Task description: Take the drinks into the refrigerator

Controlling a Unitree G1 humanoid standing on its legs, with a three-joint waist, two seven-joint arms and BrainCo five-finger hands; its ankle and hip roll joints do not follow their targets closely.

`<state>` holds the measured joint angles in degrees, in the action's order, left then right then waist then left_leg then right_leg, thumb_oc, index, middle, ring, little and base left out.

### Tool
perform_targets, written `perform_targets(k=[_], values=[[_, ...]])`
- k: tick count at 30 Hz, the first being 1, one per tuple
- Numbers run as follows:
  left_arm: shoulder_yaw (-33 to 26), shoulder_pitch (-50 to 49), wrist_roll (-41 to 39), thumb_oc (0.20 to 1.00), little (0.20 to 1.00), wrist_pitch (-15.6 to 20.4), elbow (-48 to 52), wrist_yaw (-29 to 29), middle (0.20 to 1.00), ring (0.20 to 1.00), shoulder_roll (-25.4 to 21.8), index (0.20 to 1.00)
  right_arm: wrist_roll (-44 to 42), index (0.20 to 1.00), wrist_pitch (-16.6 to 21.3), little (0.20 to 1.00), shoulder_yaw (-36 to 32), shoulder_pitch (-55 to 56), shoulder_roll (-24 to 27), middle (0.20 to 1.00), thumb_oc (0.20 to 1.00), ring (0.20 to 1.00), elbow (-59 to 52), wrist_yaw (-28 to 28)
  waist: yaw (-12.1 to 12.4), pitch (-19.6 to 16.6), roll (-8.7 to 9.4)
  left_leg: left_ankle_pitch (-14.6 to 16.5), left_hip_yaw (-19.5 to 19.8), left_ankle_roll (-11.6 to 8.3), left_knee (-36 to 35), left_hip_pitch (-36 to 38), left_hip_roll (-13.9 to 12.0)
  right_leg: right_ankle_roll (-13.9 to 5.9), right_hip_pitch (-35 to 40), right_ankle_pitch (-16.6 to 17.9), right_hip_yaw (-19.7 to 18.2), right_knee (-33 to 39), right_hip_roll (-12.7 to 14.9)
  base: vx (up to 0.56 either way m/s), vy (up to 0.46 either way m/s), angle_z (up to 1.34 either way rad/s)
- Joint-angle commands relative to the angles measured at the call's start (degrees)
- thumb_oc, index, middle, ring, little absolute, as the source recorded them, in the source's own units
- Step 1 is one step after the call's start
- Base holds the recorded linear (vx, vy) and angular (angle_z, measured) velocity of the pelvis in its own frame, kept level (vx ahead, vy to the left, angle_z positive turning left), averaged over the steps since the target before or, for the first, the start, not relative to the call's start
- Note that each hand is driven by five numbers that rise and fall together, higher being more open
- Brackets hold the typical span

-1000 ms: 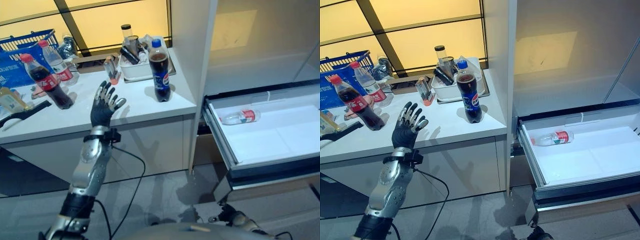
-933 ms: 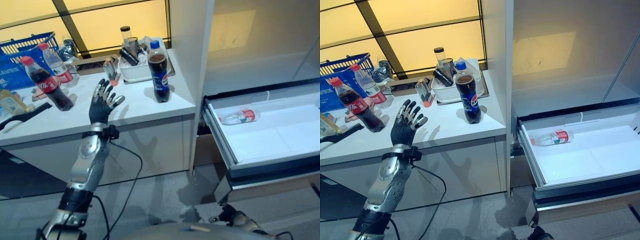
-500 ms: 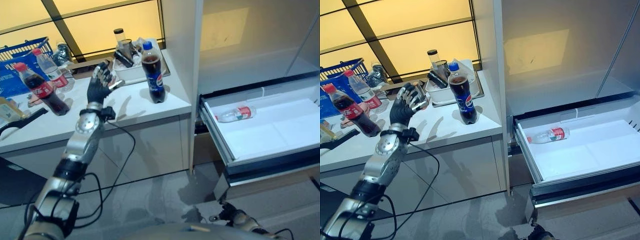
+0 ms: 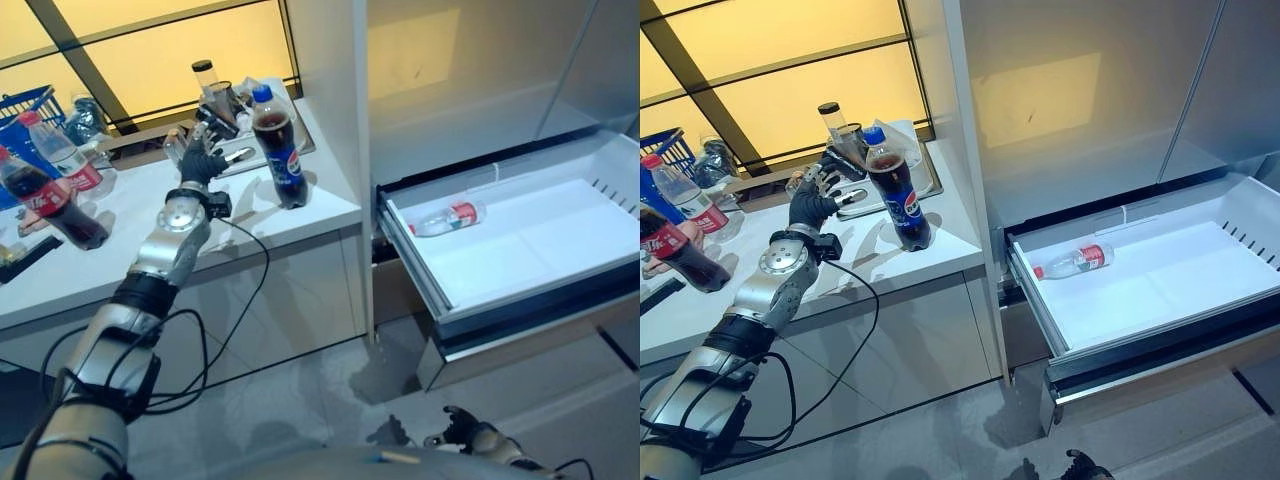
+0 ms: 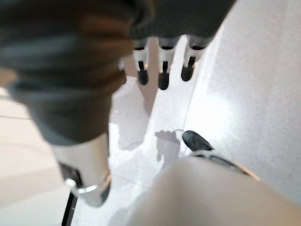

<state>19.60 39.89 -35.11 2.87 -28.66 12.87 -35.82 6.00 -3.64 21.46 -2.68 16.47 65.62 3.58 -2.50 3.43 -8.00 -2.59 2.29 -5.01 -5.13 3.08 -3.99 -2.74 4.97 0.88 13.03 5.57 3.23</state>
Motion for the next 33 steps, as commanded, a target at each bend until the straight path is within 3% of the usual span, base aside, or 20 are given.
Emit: perform_targets(k=[1,16,33], values=[[-0.82,8.91,-0.25,1.0,1.0,1.36,-3.48,-0.47,1.0,1.0,-2.29,1.0,-1.83,1.0,1.25,1.0,2.01,-2.13,-2.99,1.0,1.0,1.0,-0.15,0.56,-1.1,2.22,3.43,4.2,-2.04,3.36,0.13,0.38,4.37,-3.67,-0.92,-1.08,-1.97,-0.57,2.5,0.0,0.0,0.0],[-1.87,5.95,0.29,1.0,1.0,0.86,-5.03,-0.78,1.0,1.0,0.65,1.0,-3.73,1.0,1.67,1.0,0.18,-2.61,-2.07,1.0,1.0,1.0,-1.97,1.66,-2.16,4.78,3.55,3.16,-2.96,3.05,0.13,-2.1,4.14,-3.41,-4.0,-0.28,-2.82,-0.57,1.98,-0.01,-0.004,-0.04],[3.3,18.64,-1.8,1.0,1.0,1.59,-11.16,0.36,1.0,1.0,5.03,1.0,-6.98,1.0,2.46,1.0,-0.4,-3.59,-0.81,1.0,1.0,1.0,-4.37,2.83,-4.95,6.98,1.77,2.28,-4.21,2.62,0.13,-4.3,4.02,-3.37,-7.11,0.59,-4.37,-0.57,1.75,0.0,-0.002,-0.03]])
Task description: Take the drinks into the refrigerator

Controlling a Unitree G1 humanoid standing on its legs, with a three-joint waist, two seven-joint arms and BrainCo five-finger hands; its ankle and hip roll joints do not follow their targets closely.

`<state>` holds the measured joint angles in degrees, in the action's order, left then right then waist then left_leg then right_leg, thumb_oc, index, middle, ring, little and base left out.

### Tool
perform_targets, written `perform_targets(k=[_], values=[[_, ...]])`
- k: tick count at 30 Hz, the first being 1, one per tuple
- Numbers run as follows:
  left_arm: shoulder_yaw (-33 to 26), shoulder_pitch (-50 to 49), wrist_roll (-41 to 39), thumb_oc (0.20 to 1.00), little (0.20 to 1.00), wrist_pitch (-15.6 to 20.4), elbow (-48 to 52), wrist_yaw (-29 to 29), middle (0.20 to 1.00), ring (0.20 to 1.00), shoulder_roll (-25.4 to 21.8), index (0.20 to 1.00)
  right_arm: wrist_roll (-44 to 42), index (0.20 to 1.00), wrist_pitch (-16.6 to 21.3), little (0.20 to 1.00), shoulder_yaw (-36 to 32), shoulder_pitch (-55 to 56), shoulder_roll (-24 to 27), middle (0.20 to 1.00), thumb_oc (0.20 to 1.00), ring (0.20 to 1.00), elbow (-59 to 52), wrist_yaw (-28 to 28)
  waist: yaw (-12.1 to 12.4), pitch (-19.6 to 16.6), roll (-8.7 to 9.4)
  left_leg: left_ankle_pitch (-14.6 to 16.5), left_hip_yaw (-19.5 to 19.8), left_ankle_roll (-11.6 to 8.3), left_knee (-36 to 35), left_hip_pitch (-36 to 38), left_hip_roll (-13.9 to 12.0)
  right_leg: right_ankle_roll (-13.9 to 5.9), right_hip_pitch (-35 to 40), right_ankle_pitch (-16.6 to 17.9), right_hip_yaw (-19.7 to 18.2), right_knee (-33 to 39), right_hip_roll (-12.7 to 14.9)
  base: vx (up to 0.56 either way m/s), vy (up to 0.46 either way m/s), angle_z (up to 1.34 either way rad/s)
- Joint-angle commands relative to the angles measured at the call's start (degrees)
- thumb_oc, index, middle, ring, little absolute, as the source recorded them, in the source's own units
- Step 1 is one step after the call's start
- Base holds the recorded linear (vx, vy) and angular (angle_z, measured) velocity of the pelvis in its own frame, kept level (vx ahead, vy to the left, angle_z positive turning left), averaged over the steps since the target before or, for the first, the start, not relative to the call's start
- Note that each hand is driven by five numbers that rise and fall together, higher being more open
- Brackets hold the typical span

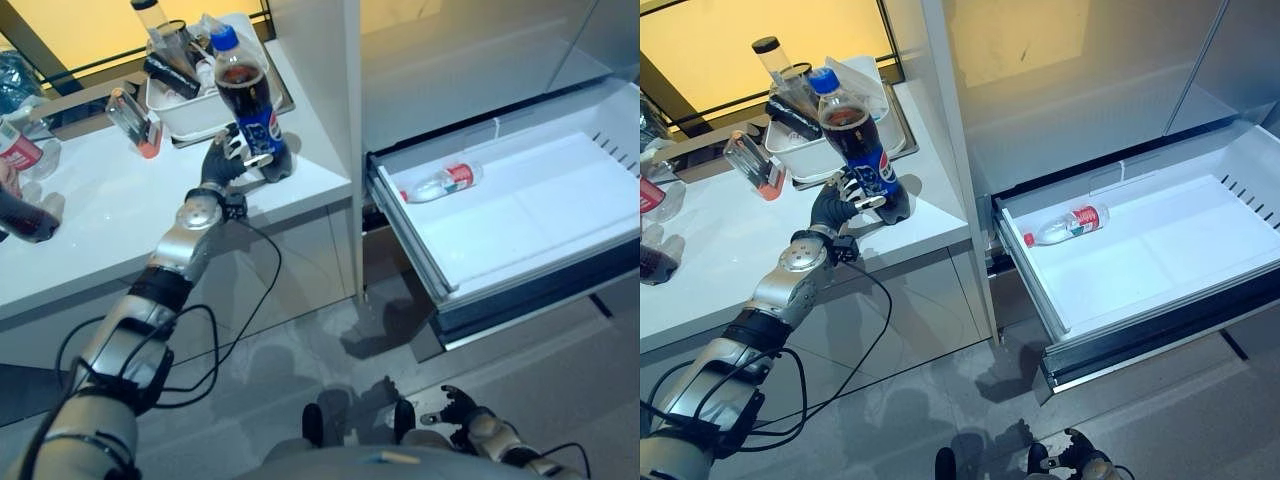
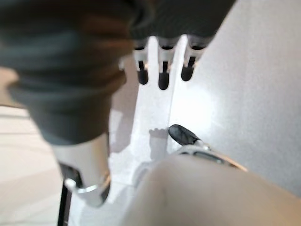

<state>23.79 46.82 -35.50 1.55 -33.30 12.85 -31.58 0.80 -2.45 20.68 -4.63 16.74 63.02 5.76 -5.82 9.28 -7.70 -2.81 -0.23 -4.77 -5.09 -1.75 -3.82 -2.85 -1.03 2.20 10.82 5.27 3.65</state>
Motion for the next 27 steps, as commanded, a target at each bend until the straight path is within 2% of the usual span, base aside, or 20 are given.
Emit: perform_targets(k=[1,8,9,10,15,16,17,20,24,27], values=[[-0.86,11.76,-1.42,1.0,1.0,2.92,-6.58,0.36,1.0,1.0,0.8,1.0,-1.78,1.0,1.26,1.0,0.35,-1.65,-1.07,1.0,1.0,1.0,-1.78,0.65,-1.58,1.14,1.47,2.5,-1.72,2.38,0.09,0.53,3.84,-3.26,-1.12,-0.72,-2.18,-0.27,1.32,0.0,0.019,-0.15],[2.11,18.09,-0.59,1.0,1.0,2.86,-10.3,-0.09,1.0,1.0,3.55,1.0,-2.85,1.0,1.82,1.0,-0.15,-1.48,-0.18,1.0,1.0,1.0,-1.96,0.84,-3.18,2.16,0.16,2.24,-2.29,2.24,0.09,0.1,3.86,-3.24,-1.82,-0.61,-2.92,-0.27,1.42,0.0,0.01,-0.07],[2.07,18.32,-1.13,0.401,0.401,3.23,-9.71,0.04,0.401,0.401,4.18,0.401,-3.09,1.0,1.81,1.0,-0.36,-1.57,-0.08,1.0,1.0,1.0,-1.85,1.01,-3.32,2.38,-0.03,2.15,-2.31,2.21,0.09,-0.03,3.94,-3.26,-2.02,-0.6,-2.96,-0.27,1.47,0.0,0.0,0.0],[1.4,16.91,-2.22,0.2,0.2,3.9,-7.77,-0.31,0.2,0.2,4.42,0.2,-3.38,1.0,1.91,1.0,-0.67,-1.6,-0.13,1.0,1.0,1.0,-2.07,1.1,-3.32,2.62,-0.23,2.09,-2.31,2.26,0.09,-0.27,4.05,-3.27,-2.31,-0.45,-3.08,-0.27,1.57,0.0,0.0,0.0],[0.35,14.45,-2.24,0.2,0.2,4.32,-5.59,-0.35,0.2,0.2,5.3,0.2,-3.14,1.0,2.13,1.0,-0.9,-1.56,-0.07,1.0,1.0,1.0,-1.93,0.99,-3.33,2.91,-0.42,2.0,-2.33,2.21,0.09,-0.57,4.1,-3.2,-2.72,-0.35,-3.15,-0.27,1.59,0.0,0.0,0.0],[-0.6,14.06,-2.05,0.2,0.2,4.55,-4.37,-0.54,0.2,0.2,3.93,0.2,-3.38,1.0,2.68,1.0,-2.36,1.07,2.15,1.0,1.0,1.0,-2.14,-1.11,-3.63,3.14,-0.06,1.96,-2.34,2.17,0.09,-0.67,4.04,-3.22,-2.82,-0.34,-3.12,-0.27,1.52,0.0,0.0,0.0],[-1.6,12.03,-1.2,0.2,0.2,5.15,-1.0,-0.55,0.2,0.2,3.19,0.2,-3.02,1.0,2.71,1.0,-2.73,0.82,2.18,1.0,1.0,1.0,-1.62,-0.45,-3.42,3.35,0.29,1.93,-2.32,2.13,0.09,-0.86,3.99,-3.16,-2.96,-0.28,-3.08,-0.27,1.51,0.0,0.0,0.0],[-2.57,10.35,-0.45,0.2,0.2,5.17,0.07,-0.48,0.2,0.2,2.47,0.2,-3.06,1.0,2.78,1.0,-2.99,0.59,2.35,1.0,1.0,1.0,-1.4,-0.45,-3.23,3.44,0.45,1.88,-2.17,2.13,0.09,-0.96,4.02,-3.15,-2.94,-0.28,-2.98,-0.27,1.53,-0.01,-0.009,-0.02],[-7.8,-1.19,0.03,0.2,0.2,6.72,10.18,-0.99,0.2,0.2,2.15,0.2,-3.01,1.0,3.06,1.0,-4.72,-0.28,1.58,1.0,1.0,1.0,0.62,-0.18,-1.8,3.83,1.14,2.02,-1.58,2.21,0.09,-1.16,4.06,-2.93,-2.85,-0.48,-2.61,-0.27,1.53,-0.01,-0.008,-0.01],[-11.2,-10.78,0.87,0.2,0.2,7.49,17.65,-1.81,0.2,0.2,3.84,0.2,-3.09,1.0,2.98,1.0,-6.03,-1.53,0.59,1.0,1.0,1.0,3.5,-0.16,-0.66,4.05,1.51,2.22,-1.33,2.35,0.09,-1.01,4.1,-2.76,-2.64,-0.64,-2.41,-0.27,1.42,0.0,0.0,0.0]])
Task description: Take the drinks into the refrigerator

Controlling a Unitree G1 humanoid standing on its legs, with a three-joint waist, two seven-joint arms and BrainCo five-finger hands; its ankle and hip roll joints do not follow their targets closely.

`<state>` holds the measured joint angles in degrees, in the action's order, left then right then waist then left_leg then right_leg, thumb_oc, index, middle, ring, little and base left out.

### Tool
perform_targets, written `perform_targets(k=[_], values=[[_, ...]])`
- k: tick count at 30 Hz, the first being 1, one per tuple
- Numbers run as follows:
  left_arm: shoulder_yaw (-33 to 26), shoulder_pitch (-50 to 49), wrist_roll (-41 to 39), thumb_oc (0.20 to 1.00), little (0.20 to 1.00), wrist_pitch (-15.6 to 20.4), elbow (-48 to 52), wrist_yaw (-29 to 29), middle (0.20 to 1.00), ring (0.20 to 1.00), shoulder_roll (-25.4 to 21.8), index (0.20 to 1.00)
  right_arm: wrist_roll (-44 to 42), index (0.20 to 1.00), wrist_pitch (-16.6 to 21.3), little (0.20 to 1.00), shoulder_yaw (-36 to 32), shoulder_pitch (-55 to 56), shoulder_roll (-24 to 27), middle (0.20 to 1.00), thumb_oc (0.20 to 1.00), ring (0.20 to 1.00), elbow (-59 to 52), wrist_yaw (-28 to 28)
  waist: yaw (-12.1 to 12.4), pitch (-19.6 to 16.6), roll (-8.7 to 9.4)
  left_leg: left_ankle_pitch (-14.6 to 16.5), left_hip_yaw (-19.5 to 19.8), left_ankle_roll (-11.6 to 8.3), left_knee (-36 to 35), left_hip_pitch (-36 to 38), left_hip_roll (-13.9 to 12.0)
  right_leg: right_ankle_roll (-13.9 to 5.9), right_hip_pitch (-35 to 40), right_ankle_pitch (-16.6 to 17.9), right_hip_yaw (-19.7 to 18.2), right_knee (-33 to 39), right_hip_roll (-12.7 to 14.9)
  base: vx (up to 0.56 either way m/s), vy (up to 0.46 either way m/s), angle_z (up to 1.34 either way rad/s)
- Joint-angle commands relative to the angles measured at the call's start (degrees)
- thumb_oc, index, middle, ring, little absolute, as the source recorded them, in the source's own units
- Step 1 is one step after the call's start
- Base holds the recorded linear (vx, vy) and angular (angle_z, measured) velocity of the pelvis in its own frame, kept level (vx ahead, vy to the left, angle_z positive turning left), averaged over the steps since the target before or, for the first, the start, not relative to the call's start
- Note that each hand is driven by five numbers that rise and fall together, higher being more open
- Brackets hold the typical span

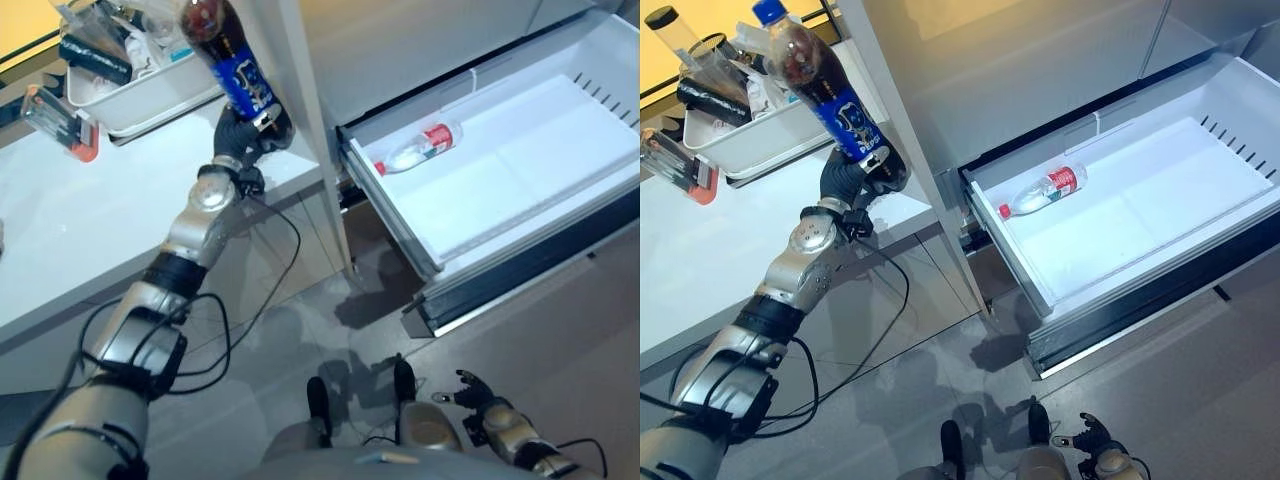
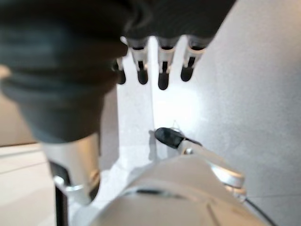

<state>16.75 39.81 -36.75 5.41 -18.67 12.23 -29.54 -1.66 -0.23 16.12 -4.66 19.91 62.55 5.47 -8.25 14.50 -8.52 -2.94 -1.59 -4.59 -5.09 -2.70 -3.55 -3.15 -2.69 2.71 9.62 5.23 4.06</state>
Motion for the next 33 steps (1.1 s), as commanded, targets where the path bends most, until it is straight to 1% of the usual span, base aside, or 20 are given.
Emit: perform_targets(k=[1,2,3,4,5,6,10,14,18,19,20,22,24,25,27,29,30,31,32,33], values=[[-5.39,-7.11,2.36,0.2,0.2,3.64,5.25,-1.83,0.2,0.2,2.09,0.2,-0.48,1.0,0.69,1.0,-1.79,-1.77,-2.72,1.0,1.0,1.0,4.66,-0.01,2.18,-1.11,2.51,2.44,0.13,2.23,0.09,0.04,3.83,-2.42,-0.87,-1.2,-1.18,-0.23,0.96,0.0,0.0,0.0],[-5.49,-7.33,2.4,0.2,0.2,3.56,5.45,-1.8,0.2,0.2,2.09,0.2,-0.48,1.0,0.71,1.0,-1.71,-1.73,-2.7,1.0,1.0,1.0,4.69,-0.01,2.12,-1.16,2.49,2.45,0.12,2.23,0.09,0.06,3.83,-2.42,-0.85,-1.21,-1.18,-0.23,0.95,0.0,-0.001,0.05],[-7.67,-14.2,2.89,0.2,0.2,3.96,10.46,-3.24,0.2,0.2,2.49,0.2,-0.43,1.0,0.68,1.0,-2.62,-2.19,-2.91,1.0,1.0,1.0,5.45,-0.18,2.92,-1.15,2.74,2.53,0.28,2.31,0.09,0.27,3.81,-2.3,-0.63,-1.35,-1.19,-0.23,0.81,0.0,0.005,0.09],[-8.69,-17.61,2.75,0.2,0.2,3.98,12.46,-3.99,0.2,0.2,3.09,0.2,-0.25,1.0,0.68,1.0,-2.87,-2.12,-3.13,1.0,1.0,1.0,5.83,-0.24,3.29,-1.16,2.9,2.62,0.34,2.37,0.09,0.43,3.82,-2.23,-0.44,-1.4,-1.12,-0.23,0.79,0.0,0.0,0.0],[-10.51,-23.8,2.7,0.2,0.2,4.35,16.77,-5.95,0.2,0.2,3.29,0.2,-0.17,1.0,0.8,1.0,-3.82,-2.27,-3.23,1.0,1.0,1.0,6.24,-0.34,4.18,-1.18,3.22,2.72,0.47,2.4,0.09,0.59,3.72,-2.16,-0.23,-1.53,-1.06,-0.23,0.7,0.0,0.0,0.0],[-10.61,-24.06,2.73,0.2,0.2,4.25,17.0,-5.94,0.2,0.2,3.3,0.2,-0.17,1.0,0.81,1.0,-3.73,-2.2,-3.22,1.0,1.0,1.0,6.24,-0.34,4.13,-1.26,3.22,2.73,0.45,2.4,0.09,0.61,3.72,-2.16,-0.22,-1.54,-1.08,-0.23,0.69,0.0,0.0,0.0],[-14.1,-36.81,2.67,0.2,0.2,4.67,25.35,-9.61,0.2,0.2,4.16,0.2,-1.39,1.0,1.42,1.0,-6.57,-1.64,-3.42,1.0,1.0,1.0,6.96,-0.4,5.65,-1.66,3.89,3.12,0.75,2.59,0.09,1.13,3.59,-1.99,0.42,-1.91,-0.81,-0.23,0.48,0.02,-0.004,0.09],[-15.0,-45.43,3.34,0.2,0.2,4.41,31.82,-13.76,0.2,0.2,3.08,0.2,-4.53,1.0,2.18,1.0,-10.42,-0.43,-2.92,1.0,1.0,1.0,7.58,-0.08,6.55,-2.4,4.43,3.61,1.05,2.75,0.09,1.83,3.47,-1.95,1.35,-2.38,-0.55,-0.23,0.4,0.01,0.002,0.01],[-13.62,-48.92,3.07,0.2,0.2,4.01,34.39,-16.03,0.2,0.2,2.09,0.2,-10.67,1.0,3.34,1.0,-15.72,0.44,-1.93,1.0,1.0,1.0,8.1,1.05,6.82,-3.11,4.9,4.04,1.39,2.86,0.09,2.64,3.4,-2.01,2.44,-2.95,-0.26,-0.23,0.35,0.01,0.004,0.02],[-12.5,-49.77,3.3,0.2,0.2,3.72,35.31,-16.84,0.2,0.2,1.91,0.2,-14.75,1.0,3.99,1.0,-19.15,0.85,-1.02,1.0,1.0,1.0,8.08,1.75,6.62,-3.41,5.16,4.25,1.52,2.93,0.09,2.95,3.43,-2.08,2.8,-3.08,-0.24,-0.23,0.37,0.01,0.01,0.06],[-12.41,-49.77,3.3,0.2,0.2,3.71,35.32,-16.84,0.2,0.2,1.91,0.2,-14.79,1.0,3.99,1.0,-19.21,0.93,-1.0,1.0,1.0,1.0,8.05,1.74,6.69,-3.41,5.13,4.27,1.53,2.93,0.09,2.99,3.42,-2.08,2.84,-3.1,-0.23,-0.23,0.37,0.02,0.013,0.05],[-10.59,-50.29,3.93,0.2,0.2,3.16,36.17,-18.42,0.2,0.2,0.64,0.2,-20.64,1.0,4.92,1.0,-23.9,1.55,0.52,1.0,1.0,1.0,7.38,2.71,6.31,-4.06,5.51,4.71,1.52,3.0,0.09,3.46,3.4,-2.3,3.41,-3.32,-0.1,-0.23,0.44,0.01,0.009,0.08],[-9.91,-50.37,4.21,0.2,0.2,3.01,36.26,-18.57,0.2,0.2,0.53,0.2,-22.15,1.0,5.3,1.0,-25.07,1.67,0.88,1.0,1.0,1.0,6.94,3.09,6.36,-4.31,5.6,4.86,1.53,3.03,0.09,3.68,3.42,-2.33,3.66,-3.43,-0.12,-0.23,0.43,0.0,0.004,0.03],[-9.43,-50.79,4.71,0.2,0.2,2.76,35.93,-18.91,0.2,0.2,0.59,0.2,-25.9,1.0,6.72,1.0,-28.37,2.28,2.02,1.0,1.0,1.0,4.69,4.23,5.87,-4.83,5.81,5.18,1.45,3.1,0.09,4.08,3.44,-2.39,3.99,-3.57,-0.29,-0.23,0.41,0.0,0.0,0.0],[-9.24,-50.79,5.38,0.2,0.2,2.83,36.09,-19.0,0.2,0.2,0.33,0.2,-27.63,1.0,7.25,1.0,-29.85,2.51,2.33,1.0,1.0,1.0,3.66,4.48,5.72,-5.1,5.85,5.34,1.39,3.13,0.09,4.31,3.44,-2.41,4.14,-3.65,-0.44,-0.23,0.39,0.0,0.0,0.0],[-8.86,-50.95,6.65,0.2,0.2,2.48,35.38,-18.69,0.2,0.2,1.16,0.2,-33.24,1.0,10.28,1.0,-35.28,4.23,2.57,1.0,1.0,1.0,-2.13,6.84,5.02,-6.01,5.99,5.88,1.18,3.21,0.09,5.18,3.33,-2.49,4.73,-3.89,-0.73,-0.23,0.32,0.04,0.02,0.0],[-8.74,-50.9,6.71,0.2,0.2,2.49,35.34,-18.67,0.2,0.2,1.18,0.2,-33.23,1.0,10.24,1.0,-35.36,4.41,2.49,1.0,1.0,1.0,-2.37,6.97,5.1,-6.0,5.96,5.91,1.17,3.21,0.09,5.23,3.32,-2.49,4.78,-3.91,-0.73,-0.23,0.32,0.04,0.024,-0.01],[-8.42,-50.66,6.52,0.2,0.2,2.18,33.91,-18.16,0.2,0.2,2.35,0.2,-36.96,1.0,12.6,1.0,-39.04,4.71,2.83,1.0,1.0,1.0,-5.75,8.65,4.44,-6.54,6.09,6.22,1.03,3.27,0.09,5.66,3.34,-2.52,5.15,-4.04,-0.89,-0.23,0.28,0.0,0.0,0.0],[-8.16,-50.44,6.54,0.2,0.2,2.28,33.69,-18.15,0.2,0.2,2.41,0.2,-36.96,1.0,12.55,1.0,-39.21,4.92,2.79,1.0,1.0,1.0,-6.04,8.8,4.6,-6.47,5.99,6.27,1.03,3.27,0.09,5.76,3.33,-2.53,5.24,-4.06,-0.89,-0.23,0.27,0.03,0.02,-0.02],[-7.94,-50.33,6.71,0.2,0.2,2.01,33.04,-17.93,0.2,0.2,2.99,0.2,-38.13,1.0,14.11,1.0,-40.03,4.46,2.89,1.0,1.0,1.0,-8.07,10.18,4.33,-6.81,6.01,6.39,0.91,3.29,0.09,5.93,3.32,-2.53,5.37,-4.12,-0.96,-0.23,0.26,0.02,0.016,-0.03]])
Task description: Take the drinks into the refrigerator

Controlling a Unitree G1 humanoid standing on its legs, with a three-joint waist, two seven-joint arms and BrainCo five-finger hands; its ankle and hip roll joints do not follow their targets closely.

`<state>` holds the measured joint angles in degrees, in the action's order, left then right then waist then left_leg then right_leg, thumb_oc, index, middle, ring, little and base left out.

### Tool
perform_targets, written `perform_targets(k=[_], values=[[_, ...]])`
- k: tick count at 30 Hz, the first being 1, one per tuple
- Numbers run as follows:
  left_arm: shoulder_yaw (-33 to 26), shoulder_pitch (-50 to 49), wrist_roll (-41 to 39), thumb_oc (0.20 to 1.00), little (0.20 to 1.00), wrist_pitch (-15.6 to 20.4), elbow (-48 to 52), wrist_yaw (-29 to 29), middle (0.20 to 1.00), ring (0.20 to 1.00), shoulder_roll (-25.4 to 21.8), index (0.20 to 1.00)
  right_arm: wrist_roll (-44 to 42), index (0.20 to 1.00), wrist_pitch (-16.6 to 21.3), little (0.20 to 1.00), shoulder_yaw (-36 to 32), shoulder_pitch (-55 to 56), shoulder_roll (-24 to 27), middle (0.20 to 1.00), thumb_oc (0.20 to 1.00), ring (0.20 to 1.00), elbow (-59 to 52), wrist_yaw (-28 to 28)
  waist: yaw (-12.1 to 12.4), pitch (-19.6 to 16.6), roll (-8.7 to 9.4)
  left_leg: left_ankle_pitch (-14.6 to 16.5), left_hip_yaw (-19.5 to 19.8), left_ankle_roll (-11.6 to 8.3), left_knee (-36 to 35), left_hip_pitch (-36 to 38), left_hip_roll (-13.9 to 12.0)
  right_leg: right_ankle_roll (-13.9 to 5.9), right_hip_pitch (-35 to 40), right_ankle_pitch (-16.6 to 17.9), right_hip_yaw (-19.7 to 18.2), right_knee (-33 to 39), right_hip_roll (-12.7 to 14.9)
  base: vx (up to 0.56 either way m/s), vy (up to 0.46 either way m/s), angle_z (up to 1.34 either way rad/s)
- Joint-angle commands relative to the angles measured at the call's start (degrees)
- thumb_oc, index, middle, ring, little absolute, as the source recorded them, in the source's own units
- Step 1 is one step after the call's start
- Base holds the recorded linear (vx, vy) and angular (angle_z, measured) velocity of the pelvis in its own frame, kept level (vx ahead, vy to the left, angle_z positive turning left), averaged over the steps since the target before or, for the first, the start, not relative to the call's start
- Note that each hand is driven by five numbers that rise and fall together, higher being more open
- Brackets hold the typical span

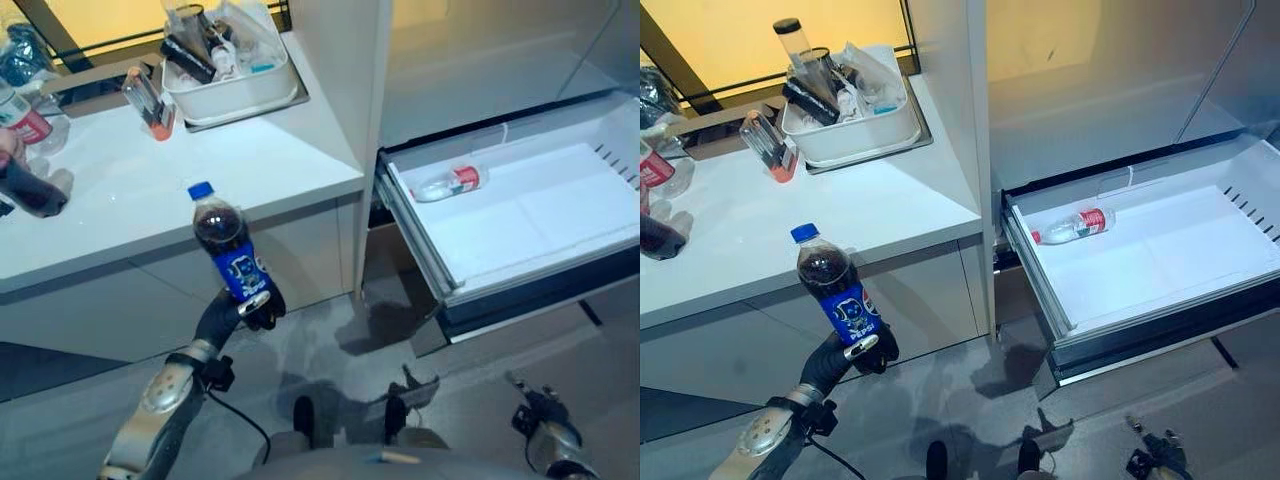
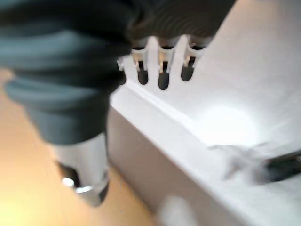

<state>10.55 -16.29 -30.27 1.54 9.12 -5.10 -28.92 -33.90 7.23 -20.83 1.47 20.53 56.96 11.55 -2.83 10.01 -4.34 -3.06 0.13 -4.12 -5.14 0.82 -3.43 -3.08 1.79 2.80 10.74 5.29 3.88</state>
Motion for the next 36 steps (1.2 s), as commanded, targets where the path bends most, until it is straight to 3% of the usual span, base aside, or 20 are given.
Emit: perform_targets(k=[1,6,12,15,18,19,20,22,25,26,27,29,30,36], values=[[-1.67,6.02,0.76,0.2,0.2,5.7,4.9,-0.22,0.2,0.2,2.84,0.2,-6.22,1.0,7.7,1.0,-3.95,-1.69,2.22,1.0,1.0,1.0,-5.28,5.17,-1.37,-2.58,1.71,6.64,-0.95,2.85,0.14,2.64,3.19,-2.59,1.04,-4.25,-2.18,-0.29,0.42,0.02,0.021,-0.04],[-1.49,6.17,1.24,0.2,0.2,5.12,1.79,1.53,0.2,0.2,5.5,0.2,-0.46,1.0,12.1,1.0,-6.73,-1.03,0.66,1.0,1.0,1.0,-24.45,12.23,-2.25,-3.87,1.19,7.01,-1.98,3.09,0.14,3.46,3.09,-2.62,1.27,-4.3,-3.18,-0.29,0.27,0.01,0.022,-0.14],[-2.82,5.82,4.5,0.2,0.2,5.72,1.18,2.7,0.2,0.2,6.82,0.2,14.73,1.0,12.09,1.0,-5.87,-1.67,-1.11,1.0,1.0,1.0,-49.19,15.38,-2.67,-5.02,0.84,6.73,-2.94,3.42,0.14,4.15,3.21,-2.46,1.64,-3.76,-3.89,-0.29,0.36,0.0,0.011,-0.15],[-3.15,6.0,5.27,0.2,0.2,5.84,0.79,3.24,0.2,0.2,7.56,0.2,17.69,1.0,11.89,1.0,-3.64,-2.99,-2.3,1.0,1.0,1.0,-60.2,12.81,-2.45,-5.57,0.87,6.63,-2.91,3.52,0.14,4.29,3.34,-2.3,2.06,-3.78,-3.79,-0.29,0.41,0.01,-0.001,-0.06],[-3.63,6.05,5.88,0.2,0.2,5.88,0.3,3.42,0.2,0.2,8.2,0.2,18.8,1.0,10.86,1.0,1.08,-2.98,-2.32,1.0,1.0,1.0,-69.35,6.21,-1.95,-5.9,1.13,6.5,-2.69,3.53,0.14,4.51,3.38,-2.17,2.49,-3.78,-3.38,-0.36,0.52,0.0,-0.01,0.0],[-4.26,5.83,6.17,0.2,0.2,5.99,0.24,2.87,0.2,0.2,8.5,0.2,18.03,1.0,10.14,1.0,3.57,-2.85,-1.3,1.0,1.0,1.0,-71.33,1.75,-1.41,-6.29,1.42,7.02,-2.43,3.49,0.14,4.91,3.34,-2.2,3.06,-4.35,-3.09,-0.37,0.5,0.0,0.0,0.0],[-4.37,5.74,6.19,0.2,0.2,5.98,0.3,2.85,0.2,0.2,8.57,0.2,17.92,1.0,10.13,1.0,3.62,-2.88,-1.25,1.0,1.0,1.0,-71.32,1.6,-1.55,-6.17,1.46,6.42,-2.49,3.52,0.14,4.7,3.41,-2.13,2.87,-3.82,-3.0,-0.38,0.57,0.0,-0.021,0.06],[-5.33,5.89,7.1,0.2,0.2,6.34,0.4,2.09,0.2,0.2,8.27,0.2,16.58,1.0,7.54,1.0,8.74,-3.71,2.41,1.0,1.0,1.0,-72.37,-5.72,-0.5,-6.78,2.22,6.77,-2.12,3.38,0.14,5.01,3.34,-2.13,3.44,-4.37,-2.69,-0.38,0.5,-0.01,-0.03,0.09],[-5.95,6.49,8.52,0.2,0.2,6.6,0.77,1.57,0.2,0.2,7.9,0.2,16.5,1.0,5.75,1.0,10.61,-5.66,5.88,1.0,1.0,1.0,-73.03,-8.58,0.1,-7.03,2.67,6.02,-1.79,3.33,0.14,4.8,3.36,-2.01,3.51,-3.97,-2.05,-0.52,0.56,0.01,-0.044,0.08],[-6.18,7.29,10.79,0.2,0.2,7.18,0.94,1.98,0.2,0.2,6.57,0.2,13.4,1.0,4.48,1.0,14.6,-8.32,8.6,1.0,1.0,1.0,-71.41,-11.88,1.13,-7.71,3.2,6.61,-1.53,3.14,0.14,5.17,3.23,-2.04,4.12,-4.52,-1.72,-0.52,0.49,0.0,-0.044,0.17],[-6.31,7.32,10.85,0.2,0.2,7.18,0.95,2.0,0.2,0.2,6.68,0.2,13.2,1.0,4.63,1.0,14.76,-8.71,8.77,1.0,1.0,1.0,-70.99,-12.0,0.98,-7.61,3.15,6.63,-1.51,3.13,0.14,5.19,3.24,-2.04,4.15,-4.57,-1.7,-0.53,0.5,0.04,-0.042,0.15],[-6.27,9.23,14.04,0.2,0.2,7.94,0.97,3.53,0.2,0.2,4.99,0.2,11.72,1.0,2.39,1.0,19.68,-15.19,15.51,1.0,1.0,1.0,-69.86,-14.71,2.17,-8.29,3.9,6.56,-1.08,2.87,0.14,5.4,3.18,-1.93,4.65,-4.69,-1.1,-0.52,0.45,0.01,-0.035,0.1],[-6.37,9.33,14.09,0.2,0.2,7.97,0.91,3.57,0.2,0.2,5.12,0.2,11.53,1.0,2.53,1.0,19.88,-15.62,15.69,1.0,1.0,1.0,-69.48,-14.78,2.04,-8.17,3.8,6.57,-1.07,2.86,0.14,5.41,3.18,-1.93,4.67,-4.71,-1.08,-0.53,0.45,0.0,-0.035,0.08],[-4.73,14.77,19.24,0.2,0.2,9.65,-1.14,7.43,0.2,0.2,1.51,0.2,4.28,1.0,-0.32,1.0,35.26,-34.53,27.87,1.0,1.0,1.0,-62.27,-18.57,3.51,-9.2,4.85,6.15,-0.65,2.21,0.14,5.68,2.88,-1.77,5.5,-4.89,-0.03,-0.51,0.34,0.0,-0.023,0.1]])
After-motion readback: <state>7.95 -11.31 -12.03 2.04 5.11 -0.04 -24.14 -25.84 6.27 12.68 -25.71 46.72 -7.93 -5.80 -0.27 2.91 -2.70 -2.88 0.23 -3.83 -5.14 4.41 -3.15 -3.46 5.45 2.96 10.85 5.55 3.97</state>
